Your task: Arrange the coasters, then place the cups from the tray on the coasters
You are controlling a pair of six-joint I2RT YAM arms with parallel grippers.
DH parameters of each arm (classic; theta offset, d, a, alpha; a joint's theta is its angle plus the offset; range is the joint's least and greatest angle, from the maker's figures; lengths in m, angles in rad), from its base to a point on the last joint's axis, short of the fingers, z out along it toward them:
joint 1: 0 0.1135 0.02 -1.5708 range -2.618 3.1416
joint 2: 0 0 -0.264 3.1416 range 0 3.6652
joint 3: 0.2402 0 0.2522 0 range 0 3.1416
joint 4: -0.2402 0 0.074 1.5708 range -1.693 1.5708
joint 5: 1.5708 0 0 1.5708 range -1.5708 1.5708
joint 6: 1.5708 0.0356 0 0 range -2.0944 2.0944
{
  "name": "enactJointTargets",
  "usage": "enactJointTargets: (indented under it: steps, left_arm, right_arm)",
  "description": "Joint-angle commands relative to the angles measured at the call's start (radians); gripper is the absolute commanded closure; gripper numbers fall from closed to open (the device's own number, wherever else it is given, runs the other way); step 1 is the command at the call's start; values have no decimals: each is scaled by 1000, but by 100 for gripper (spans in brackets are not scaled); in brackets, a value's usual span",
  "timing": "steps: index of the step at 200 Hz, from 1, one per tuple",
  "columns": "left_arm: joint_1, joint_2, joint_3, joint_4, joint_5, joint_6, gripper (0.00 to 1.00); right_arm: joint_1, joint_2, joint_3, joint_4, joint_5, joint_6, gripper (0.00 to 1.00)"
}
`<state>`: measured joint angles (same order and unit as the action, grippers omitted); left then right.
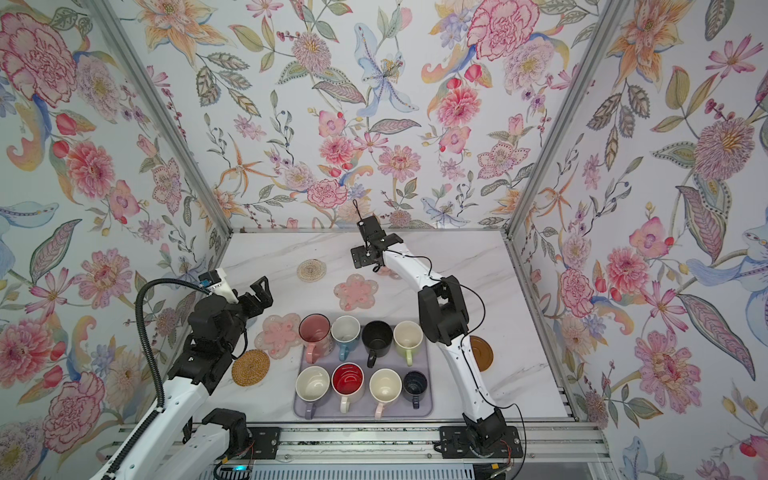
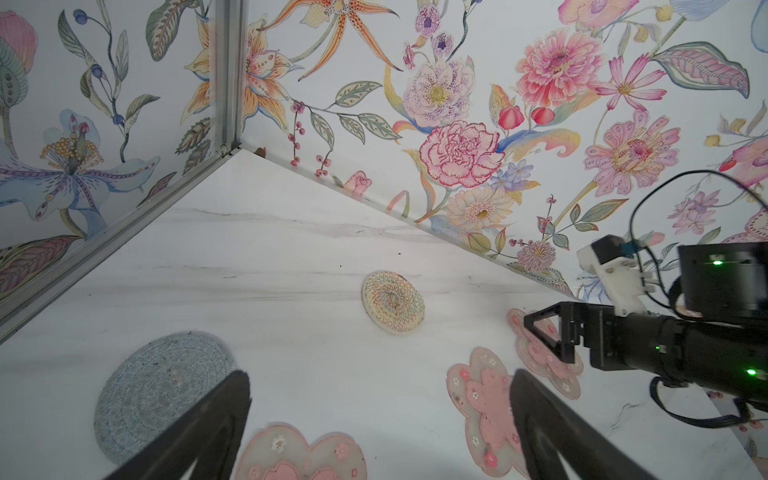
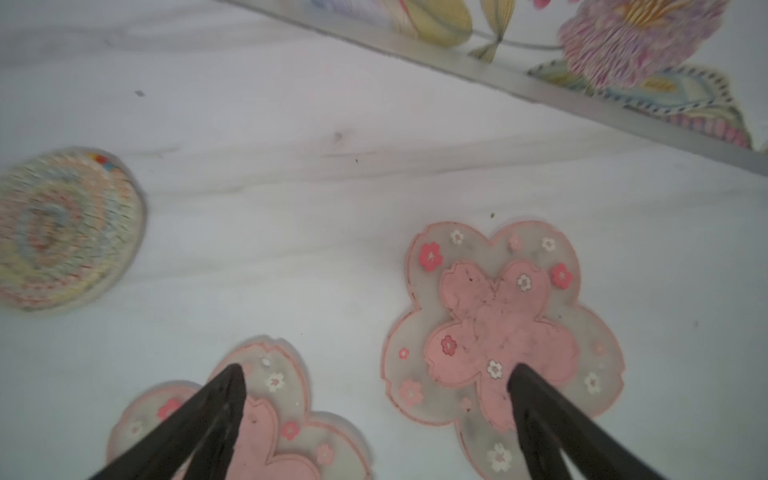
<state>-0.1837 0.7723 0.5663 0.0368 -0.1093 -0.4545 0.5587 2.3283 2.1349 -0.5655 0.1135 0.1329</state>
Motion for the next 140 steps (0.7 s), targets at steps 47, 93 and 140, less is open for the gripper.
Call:
enactJointTargets:
  steps: [47, 93, 140]
  left_arm:
    - [4, -8, -14, 60, 28, -25, 1]
    - [5, -24, -63, 104, 40, -55, 1]
    - [5, -37, -82, 111, 40, -55, 1]
  right_arm:
    - [-34, -313, -503, 102, -154, 24, 1]
    - [-16, -373, -696, 120, -169, 27, 1]
    - [39, -347, -711, 108, -132, 14, 1]
